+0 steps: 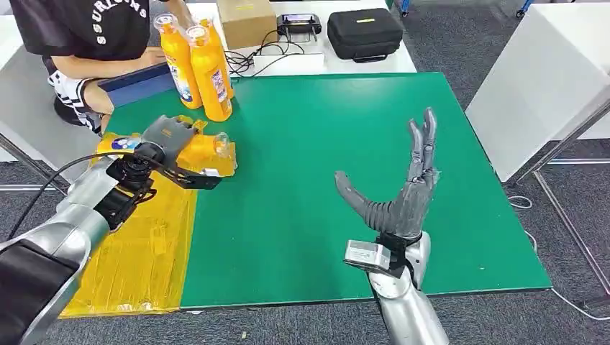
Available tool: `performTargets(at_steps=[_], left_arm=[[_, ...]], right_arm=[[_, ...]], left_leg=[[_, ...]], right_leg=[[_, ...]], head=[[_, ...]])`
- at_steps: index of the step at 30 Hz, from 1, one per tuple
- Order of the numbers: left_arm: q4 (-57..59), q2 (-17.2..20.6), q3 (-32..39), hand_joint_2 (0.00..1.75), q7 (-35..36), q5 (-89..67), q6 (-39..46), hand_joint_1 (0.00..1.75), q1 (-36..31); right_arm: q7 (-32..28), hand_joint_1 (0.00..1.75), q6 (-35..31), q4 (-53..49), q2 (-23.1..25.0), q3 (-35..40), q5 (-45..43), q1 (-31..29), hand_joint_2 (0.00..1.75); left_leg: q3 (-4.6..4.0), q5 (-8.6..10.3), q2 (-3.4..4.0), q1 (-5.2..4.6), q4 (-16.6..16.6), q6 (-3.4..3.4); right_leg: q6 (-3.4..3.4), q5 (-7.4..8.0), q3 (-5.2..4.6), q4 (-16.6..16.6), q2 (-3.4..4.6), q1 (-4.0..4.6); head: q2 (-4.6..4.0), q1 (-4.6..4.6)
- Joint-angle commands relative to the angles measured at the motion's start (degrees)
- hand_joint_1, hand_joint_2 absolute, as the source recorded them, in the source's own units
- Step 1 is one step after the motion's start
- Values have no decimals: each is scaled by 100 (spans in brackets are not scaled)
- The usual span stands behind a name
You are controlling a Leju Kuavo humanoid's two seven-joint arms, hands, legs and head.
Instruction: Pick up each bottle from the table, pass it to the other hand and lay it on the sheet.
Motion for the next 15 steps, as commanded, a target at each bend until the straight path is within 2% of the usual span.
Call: performTargets(at_steps=[1, 3, 5, 7, 15], left_arm=[[820, -109, 520, 175, 144, 160, -450, 175, -196], [847, -200, 706, 175, -52, 270, -582, 175, -144], [1014, -288, 809, 175, -334, 346, -1197, 175, -186], [994, -317, 916, 175, -623, 439, -1415, 175, -153], [979, -371, 929, 175, -1045, 481, -1586, 175, -59]], right_arm=[[158, 0, 6, 187, -73, -65, 121, -99, 175], [206, 0, 6, 309, -60, -85, 135, -224, 175], [276, 0, 6, 462, -7, -122, 184, -328, 175], [255, 0, 6, 576, 52, -174, 201, -387, 175], [245, 0, 6, 746, 46, -174, 136, -433, 175]], left_leg=[[48, -24, 18, 6, 2, -22], [39, -19, 17, 3, 0, -17], [48, -22, 16, 4, -1, -19], [36, -17, 14, 3, 1, -14], [16, -6, 6, 1, -3, -8]], right_leg=[[-2, -21, 50, -2, -1, 7], [-1, -17, 40, -2, 1, 4], [0, -21, 51, -4, -3, 4], [2, -15, 39, -3, -1, 4], [1, -5, 20, -5, -1, 2]], head=[[-2, 0], [-2, 0], [0, 0], [0, 0], [0, 0]])
